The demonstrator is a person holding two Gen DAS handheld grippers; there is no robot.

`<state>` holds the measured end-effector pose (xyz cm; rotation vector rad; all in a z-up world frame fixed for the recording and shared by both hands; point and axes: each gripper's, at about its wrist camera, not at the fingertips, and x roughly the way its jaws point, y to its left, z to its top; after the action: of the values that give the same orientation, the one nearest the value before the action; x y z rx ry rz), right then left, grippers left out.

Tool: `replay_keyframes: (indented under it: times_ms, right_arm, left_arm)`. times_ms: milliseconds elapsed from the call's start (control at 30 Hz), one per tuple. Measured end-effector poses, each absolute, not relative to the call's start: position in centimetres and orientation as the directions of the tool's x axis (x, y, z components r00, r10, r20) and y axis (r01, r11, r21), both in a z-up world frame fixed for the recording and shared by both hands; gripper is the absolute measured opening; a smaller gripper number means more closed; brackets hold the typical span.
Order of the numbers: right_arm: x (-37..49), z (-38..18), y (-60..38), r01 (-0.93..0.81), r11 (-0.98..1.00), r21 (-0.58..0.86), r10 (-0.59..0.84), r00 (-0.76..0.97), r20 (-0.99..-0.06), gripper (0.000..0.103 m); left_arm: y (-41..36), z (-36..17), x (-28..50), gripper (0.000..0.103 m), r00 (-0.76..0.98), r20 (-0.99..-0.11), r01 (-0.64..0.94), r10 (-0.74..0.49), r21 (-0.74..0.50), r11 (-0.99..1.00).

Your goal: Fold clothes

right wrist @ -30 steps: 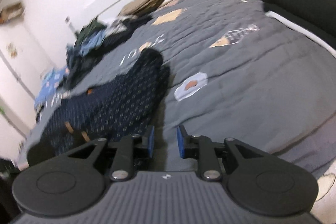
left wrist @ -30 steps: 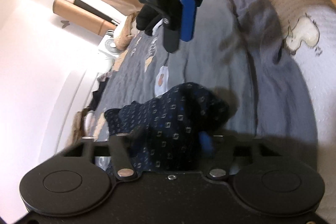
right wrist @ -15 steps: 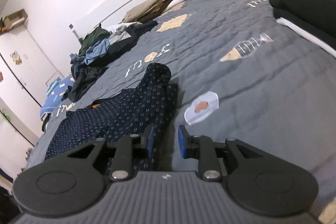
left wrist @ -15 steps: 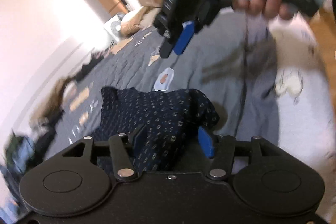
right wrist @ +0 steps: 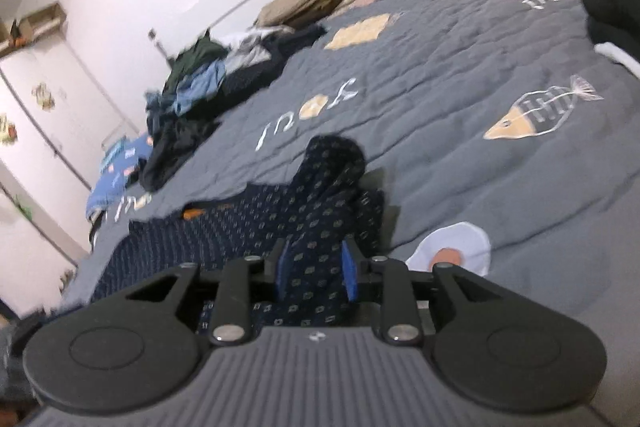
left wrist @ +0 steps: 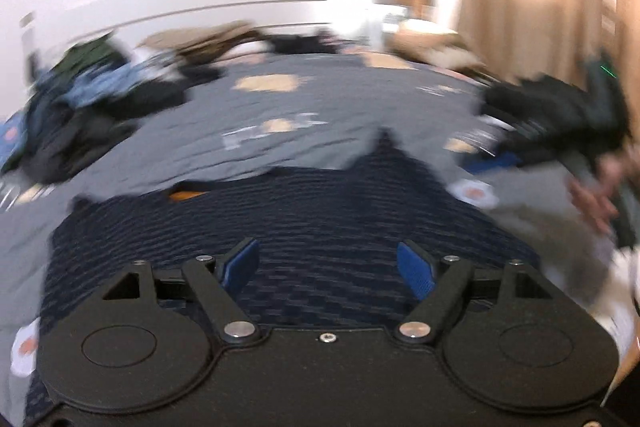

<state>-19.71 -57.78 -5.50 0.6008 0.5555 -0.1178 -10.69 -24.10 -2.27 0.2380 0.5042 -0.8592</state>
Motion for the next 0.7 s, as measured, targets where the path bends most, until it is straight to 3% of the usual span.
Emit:
replay_keyframes:
  times_ms: [67,167,367,700]
  right_arm:
    - [-19.1,-5.4,-56.9,0.237,0.844,0.482,0.066,0.844,-0.532,0.042]
    - [-18.5,-5.2,-56.3,0.220,0.863,0.455,0.063,0.847,-0.529,0.047]
    - [-17.1,-5.0,-56.3,0.238,0.870,0.432,0.041,0.838,-0.544,0.051]
    - [-13.5,-4.8,-58.0,0.287,0.885,0.367,-0.033,0.824,-0.566,0.054]
  left_arm:
    - [-23.0,-1.8,-8.9,0.075,0.576,-0.509,0.727,-0.639,-0.037,0.685]
    - [-21.3,-1.2,-6.9,0.075,0.594,-0.504,0.679,-0.627,-0.103,0.727]
    - [-19.3,-0.8,-5.3,0.075,0.611,-0.515,0.616,-0.601,-0.167,0.770]
    - [-17.4,-1.0,-3.8,0.077,0.634,-0.530,0.577,-0.564,-0.162,0.801]
